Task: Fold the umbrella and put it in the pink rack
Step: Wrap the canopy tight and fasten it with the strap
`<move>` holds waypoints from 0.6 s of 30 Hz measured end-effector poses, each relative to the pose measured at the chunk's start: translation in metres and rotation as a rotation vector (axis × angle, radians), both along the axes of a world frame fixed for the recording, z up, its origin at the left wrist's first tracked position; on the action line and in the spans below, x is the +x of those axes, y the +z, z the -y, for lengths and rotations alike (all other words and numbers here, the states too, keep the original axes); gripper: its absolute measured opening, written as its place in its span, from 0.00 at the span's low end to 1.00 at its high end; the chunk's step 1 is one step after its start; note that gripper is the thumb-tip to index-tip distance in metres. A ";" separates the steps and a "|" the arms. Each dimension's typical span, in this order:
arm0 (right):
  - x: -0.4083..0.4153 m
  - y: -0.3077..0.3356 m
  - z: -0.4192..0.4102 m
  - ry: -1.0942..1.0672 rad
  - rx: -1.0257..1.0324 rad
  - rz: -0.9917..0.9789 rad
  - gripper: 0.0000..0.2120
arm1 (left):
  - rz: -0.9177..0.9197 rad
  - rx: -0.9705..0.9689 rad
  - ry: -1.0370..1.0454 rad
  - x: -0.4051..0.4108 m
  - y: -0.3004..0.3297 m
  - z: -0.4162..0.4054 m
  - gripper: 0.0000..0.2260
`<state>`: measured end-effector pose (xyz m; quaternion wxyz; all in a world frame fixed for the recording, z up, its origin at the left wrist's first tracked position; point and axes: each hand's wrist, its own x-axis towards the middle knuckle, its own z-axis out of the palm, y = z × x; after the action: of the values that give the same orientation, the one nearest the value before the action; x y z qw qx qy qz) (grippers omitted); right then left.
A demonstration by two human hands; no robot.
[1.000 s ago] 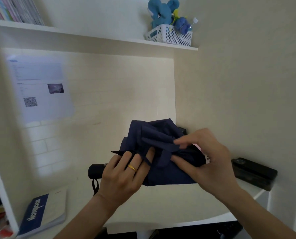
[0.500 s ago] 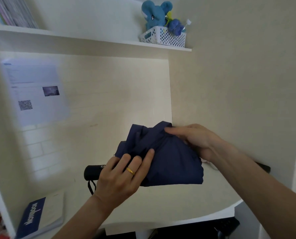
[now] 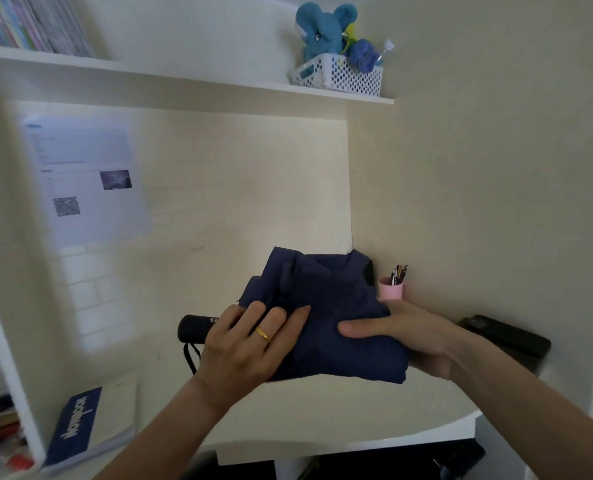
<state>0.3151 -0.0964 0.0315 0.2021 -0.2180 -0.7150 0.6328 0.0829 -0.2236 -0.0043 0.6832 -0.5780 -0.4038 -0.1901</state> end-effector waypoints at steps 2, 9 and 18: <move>-0.006 -0.004 0.006 -0.086 -0.045 -0.100 0.22 | 0.110 -0.003 0.023 -0.002 0.000 -0.004 0.10; -0.029 -0.035 0.013 -0.578 -0.026 -0.461 0.16 | 1.157 -0.116 0.037 0.034 -0.013 0.011 0.48; -0.053 -0.064 0.038 -0.622 0.044 -0.520 0.12 | 2.399 -0.430 -1.126 0.089 0.003 -0.023 0.13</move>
<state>0.2622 -0.1348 -0.0328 0.5624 -0.2523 -0.5533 0.5603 0.1714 -0.2009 -0.0009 -0.3646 -0.2369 -0.4795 -0.7623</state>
